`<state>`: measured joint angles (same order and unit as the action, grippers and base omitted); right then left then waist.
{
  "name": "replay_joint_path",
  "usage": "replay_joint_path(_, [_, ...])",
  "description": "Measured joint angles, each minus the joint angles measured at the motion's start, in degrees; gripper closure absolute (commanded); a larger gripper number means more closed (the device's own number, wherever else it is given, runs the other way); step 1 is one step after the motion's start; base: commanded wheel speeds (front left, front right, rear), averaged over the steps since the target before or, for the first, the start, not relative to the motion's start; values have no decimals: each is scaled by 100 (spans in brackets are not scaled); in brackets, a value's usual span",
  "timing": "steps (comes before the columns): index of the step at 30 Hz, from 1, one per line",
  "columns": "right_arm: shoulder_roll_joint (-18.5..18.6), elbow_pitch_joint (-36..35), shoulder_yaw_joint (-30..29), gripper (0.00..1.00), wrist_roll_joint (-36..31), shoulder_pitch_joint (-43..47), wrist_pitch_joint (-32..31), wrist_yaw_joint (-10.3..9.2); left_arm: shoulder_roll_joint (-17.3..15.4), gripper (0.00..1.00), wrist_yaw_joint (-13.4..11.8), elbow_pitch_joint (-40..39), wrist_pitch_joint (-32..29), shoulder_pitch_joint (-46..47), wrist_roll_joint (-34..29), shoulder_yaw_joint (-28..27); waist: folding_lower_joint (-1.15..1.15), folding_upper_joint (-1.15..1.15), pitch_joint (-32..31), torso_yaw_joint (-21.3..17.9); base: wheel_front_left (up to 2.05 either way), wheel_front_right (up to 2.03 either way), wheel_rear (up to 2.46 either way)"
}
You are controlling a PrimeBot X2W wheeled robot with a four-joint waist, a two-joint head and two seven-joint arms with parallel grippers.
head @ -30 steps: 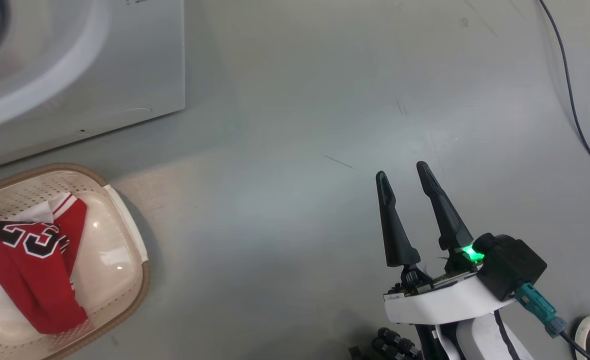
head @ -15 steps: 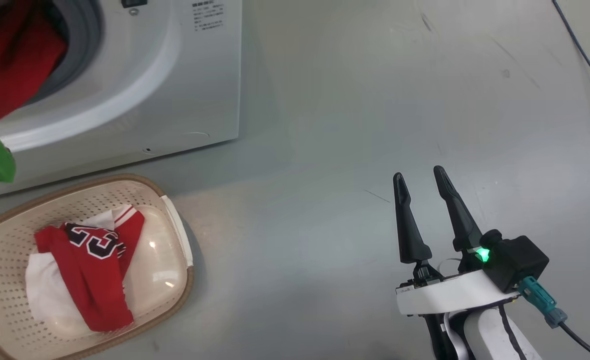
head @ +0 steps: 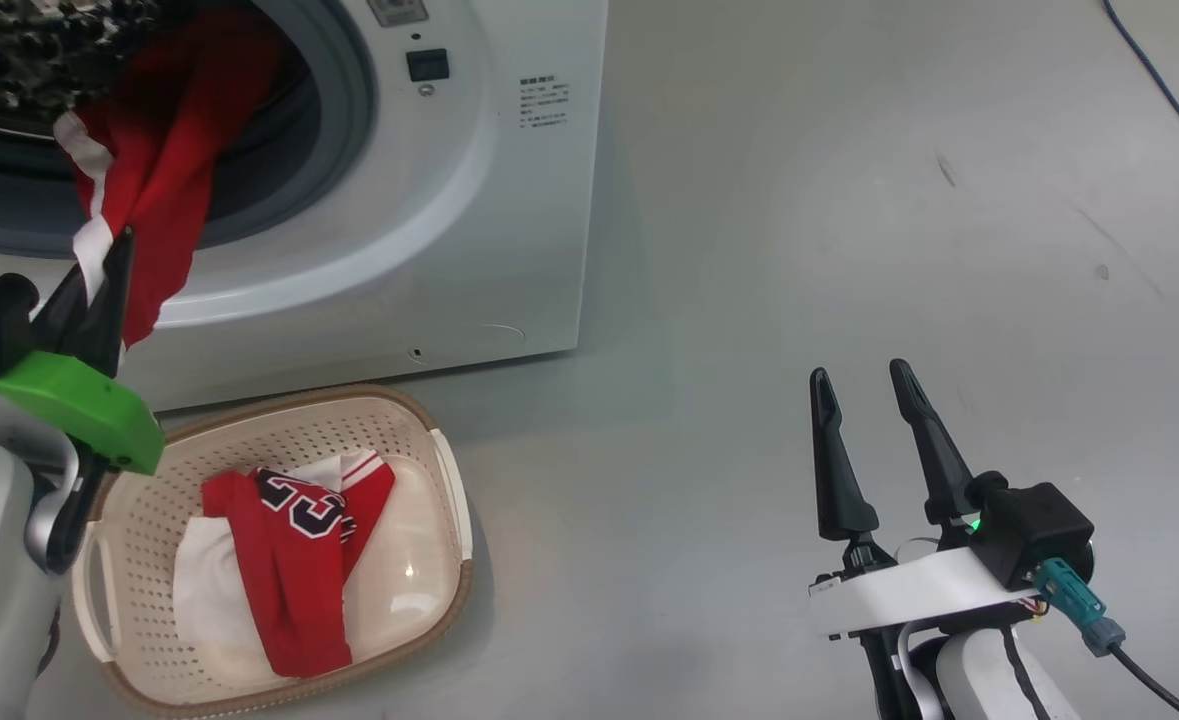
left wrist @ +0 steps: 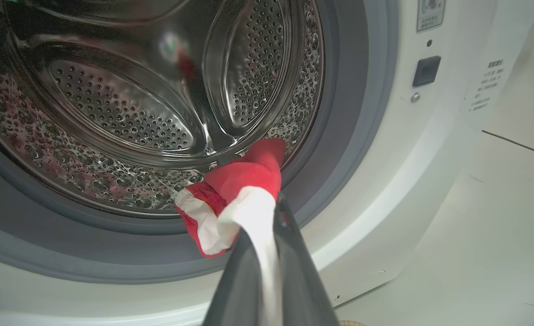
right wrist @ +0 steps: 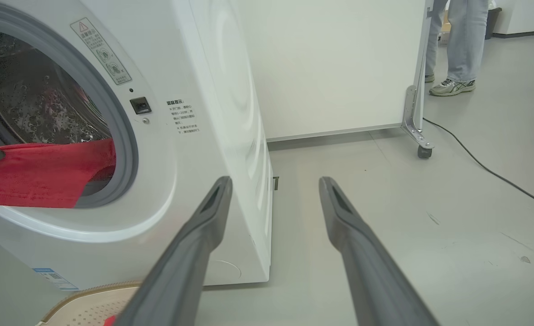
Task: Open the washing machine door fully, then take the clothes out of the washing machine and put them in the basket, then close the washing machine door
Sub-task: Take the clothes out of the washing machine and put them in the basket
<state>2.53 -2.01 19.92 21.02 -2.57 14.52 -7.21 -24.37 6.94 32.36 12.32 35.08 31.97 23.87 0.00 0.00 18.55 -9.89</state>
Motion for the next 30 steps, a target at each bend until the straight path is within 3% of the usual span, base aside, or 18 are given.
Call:
replay_joint_path(17, [5, 201, -91, 0, 2, 289, 0, 0, 35, 100, -3, -682, 197, -515, -233, -194, 0, 0, -832, 601, 0, 0, 0])
replay_joint_path(25, [5, 186, -88, 0, 12, 310, 0, 0, 147, 100, -136, -1521, 212, -583, -131, -858, 0, 0, -964, 754, 0, 0, 0])
replay_joint_path(30, [5, 192, -181, 0, 12, 342, 0, 0, 296, 100, -144, -1934, 213, -589, -230, -944, 0, 0, -1030, 829, 0, 0, 0])
